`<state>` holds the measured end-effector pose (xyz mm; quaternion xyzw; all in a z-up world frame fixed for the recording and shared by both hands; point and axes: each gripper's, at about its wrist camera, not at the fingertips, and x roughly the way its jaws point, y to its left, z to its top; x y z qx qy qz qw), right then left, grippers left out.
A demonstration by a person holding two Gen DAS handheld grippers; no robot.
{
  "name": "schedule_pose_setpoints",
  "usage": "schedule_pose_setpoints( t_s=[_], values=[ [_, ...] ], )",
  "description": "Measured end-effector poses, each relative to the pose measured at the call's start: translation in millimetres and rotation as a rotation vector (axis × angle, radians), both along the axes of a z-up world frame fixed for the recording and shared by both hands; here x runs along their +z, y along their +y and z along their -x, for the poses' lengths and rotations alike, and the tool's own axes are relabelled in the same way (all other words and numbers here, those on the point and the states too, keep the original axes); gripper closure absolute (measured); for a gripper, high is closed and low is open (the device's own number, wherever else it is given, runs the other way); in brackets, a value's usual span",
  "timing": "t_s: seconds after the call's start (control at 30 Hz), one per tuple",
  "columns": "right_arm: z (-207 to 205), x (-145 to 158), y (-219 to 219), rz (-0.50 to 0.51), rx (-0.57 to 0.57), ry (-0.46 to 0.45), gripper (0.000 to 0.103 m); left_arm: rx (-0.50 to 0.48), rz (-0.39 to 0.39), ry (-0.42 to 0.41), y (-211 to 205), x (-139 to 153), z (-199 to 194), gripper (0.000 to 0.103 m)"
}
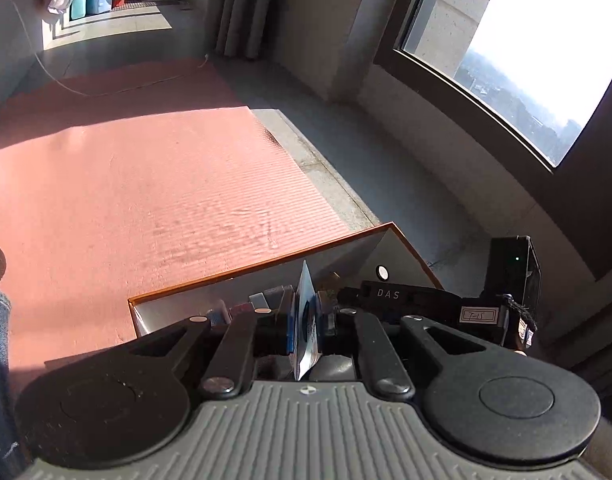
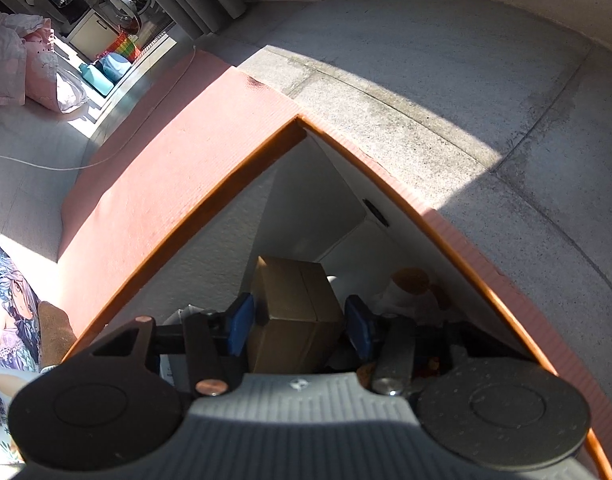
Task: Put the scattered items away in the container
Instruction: 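Carry the gold box into the orange box and open the right gripper while the left carries the tube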
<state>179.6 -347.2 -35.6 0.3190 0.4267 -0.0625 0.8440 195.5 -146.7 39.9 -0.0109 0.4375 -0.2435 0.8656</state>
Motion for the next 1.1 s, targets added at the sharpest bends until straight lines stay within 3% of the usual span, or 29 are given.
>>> schedule_pose_setpoints(
  t_s=[0.27, 0.37, 0.43, 0.57, 0.63, 0.7, 0.8, 0.87, 0.9, 1.0, 1.1],
  values=[
    [-3, -2, 0, 0.011, -0.012, 0.008, 0.050, -0.003, -0.003, 0.003, -2, 1, -1, 0.092],
    [-6, -14, -7, -0.126, 0.020, 0.037, 0.050, 0.004, -0.006, 0.006, -3, 1, -1, 0.092],
    [-5, -16, -12, -0.165, 0.009, 0.044, 0.050, 0.008, -0.004, 0.008, -3, 1, -2, 0.092],
    [-6, -6, 3, -0.055, 0.061, 0.044, 0.048, 0.007, -0.008, 0.007, -4, 1, -2, 0.092],
    [-5, 0, 10, 0.021, 0.081, 0.025, 0.039, 0.008, -0.009, 0.005, -3, 1, -2, 0.092],
    [-4, 4, 15, 0.070, 0.085, 0.003, 0.036, 0.013, -0.012, 0.005, -2, 1, -3, 0.092],
    [-6, 2, 16, 0.067, 0.098, 0.014, 0.041, 0.024, -0.015, 0.004, 1, 2, -4, 0.092],
    [-7, -3, 12, 0.031, 0.096, 0.033, 0.053, 0.028, -0.014, 0.002, 2, 3, -5, 0.092],
    [-9, -6, 10, 0.000, 0.107, 0.054, 0.065, 0.029, -0.013, 0.001, 2, 4, -5, 0.092],
    [-9, -10, 7, -0.035, 0.113, 0.068, 0.066, 0.029, -0.012, -0.001, 2, 4, -4, 0.092],
    [-2, 1, 11, 0.032, 0.103, 0.016, 0.067, 0.026, -0.008, -0.004, 1, 4, -4, 0.092]
  ],
)
